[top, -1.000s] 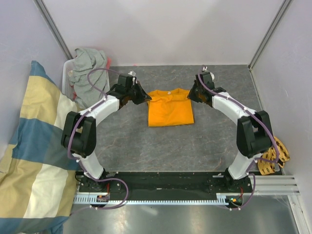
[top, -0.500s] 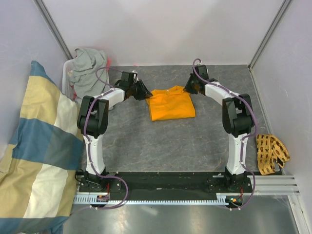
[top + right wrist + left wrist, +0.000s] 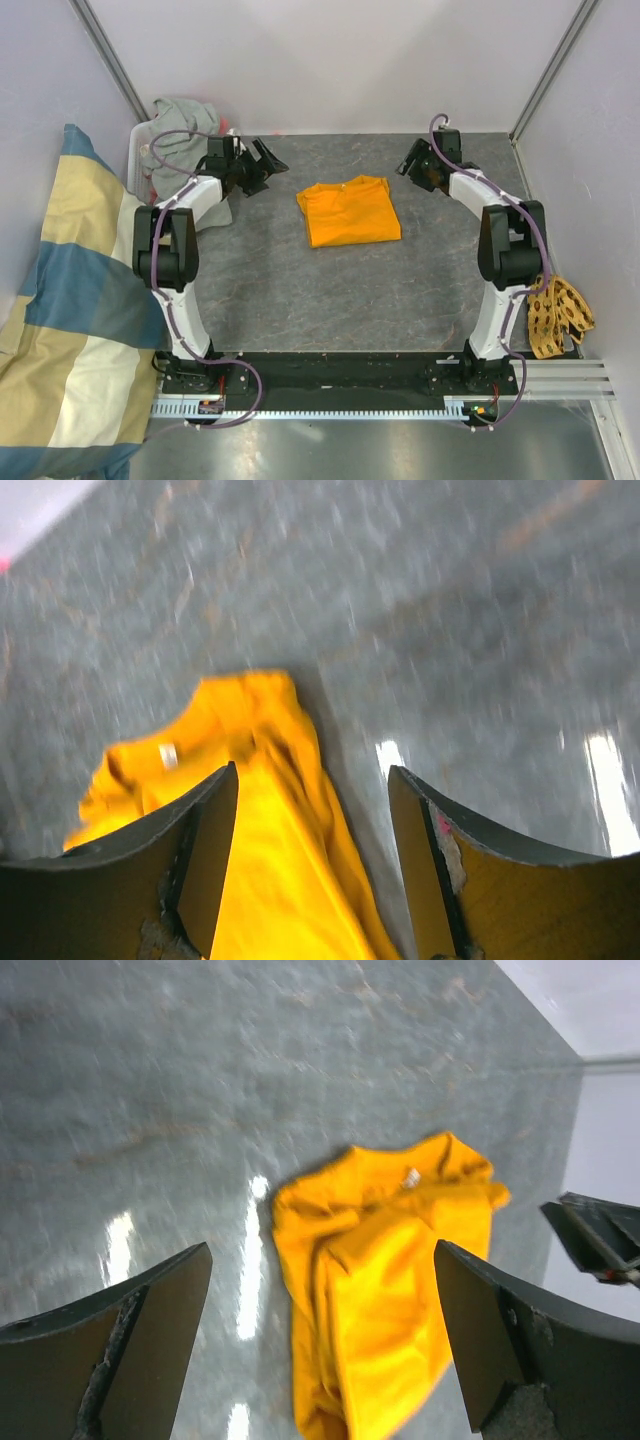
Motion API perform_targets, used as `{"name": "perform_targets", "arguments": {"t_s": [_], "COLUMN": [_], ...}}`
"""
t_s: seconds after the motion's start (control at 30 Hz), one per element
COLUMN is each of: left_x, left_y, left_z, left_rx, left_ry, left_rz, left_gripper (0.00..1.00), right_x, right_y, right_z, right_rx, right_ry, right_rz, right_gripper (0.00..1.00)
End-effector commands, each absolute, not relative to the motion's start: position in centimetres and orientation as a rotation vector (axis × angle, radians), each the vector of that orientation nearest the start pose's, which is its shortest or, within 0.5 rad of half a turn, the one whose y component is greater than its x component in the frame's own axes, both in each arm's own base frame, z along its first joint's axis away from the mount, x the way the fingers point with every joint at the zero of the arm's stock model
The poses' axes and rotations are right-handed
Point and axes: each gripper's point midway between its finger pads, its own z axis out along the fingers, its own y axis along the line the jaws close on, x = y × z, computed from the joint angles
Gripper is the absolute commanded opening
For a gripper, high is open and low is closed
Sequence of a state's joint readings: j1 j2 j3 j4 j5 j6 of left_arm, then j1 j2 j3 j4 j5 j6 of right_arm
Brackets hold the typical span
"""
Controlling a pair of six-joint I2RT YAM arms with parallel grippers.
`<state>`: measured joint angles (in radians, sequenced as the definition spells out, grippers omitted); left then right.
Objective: Fold and stack the t-shirts
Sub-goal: Fold the tshirt
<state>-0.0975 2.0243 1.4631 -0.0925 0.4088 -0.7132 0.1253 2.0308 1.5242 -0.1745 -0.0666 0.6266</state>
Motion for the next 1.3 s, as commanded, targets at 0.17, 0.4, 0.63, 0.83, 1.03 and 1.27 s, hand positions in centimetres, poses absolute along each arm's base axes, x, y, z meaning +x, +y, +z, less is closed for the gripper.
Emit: {"name": "perform_targets", "arguments": {"t_s": [0.17, 0.4, 0.63, 0.83, 1.03, 1.27], "left_x": [41.9, 34.7, 31.4, 29.5, 28.4, 27.5], "left_y": [-19.4, -20.0, -19.3, -18.9, -18.5, -18.3], "left_z": [14.7, 14.1, 13.2, 13.5, 13.3, 13.1], "left_rx": [-0.301, -0.269, -0.271, -0.252, -0.246, -0.236], "left_ry": [2.228, 2.223, 2.23, 2.224, 2.224, 2.23], "left_rz": [-1.033, -1.066, -1.079, -1.088, -1.074, -1.075], "left_gripper": [1.0, 1.0, 1.0, 1.0, 1.0, 1.0], "right_x": [45.1, 40.8, 39.4, 39.4, 38.0, 33.4], "right_y": [11.8, 12.1, 13.5, 15.1, 17.4, 20.3], "right_z": [10.3, 6.5, 4.9, 4.5, 3.7, 2.2], "right_rx": [0.471, 0.457, 0.391, 0.354, 0.294, 0.251], "right_ry": [2.269, 2.328, 2.337, 2.338, 2.372, 2.451], "right_rz": [0.596, 0.632, 0.684, 0.694, 0.684, 0.672], "right_gripper": [0.7, 0.7, 0.7, 0.7, 0.46, 0.06]}}
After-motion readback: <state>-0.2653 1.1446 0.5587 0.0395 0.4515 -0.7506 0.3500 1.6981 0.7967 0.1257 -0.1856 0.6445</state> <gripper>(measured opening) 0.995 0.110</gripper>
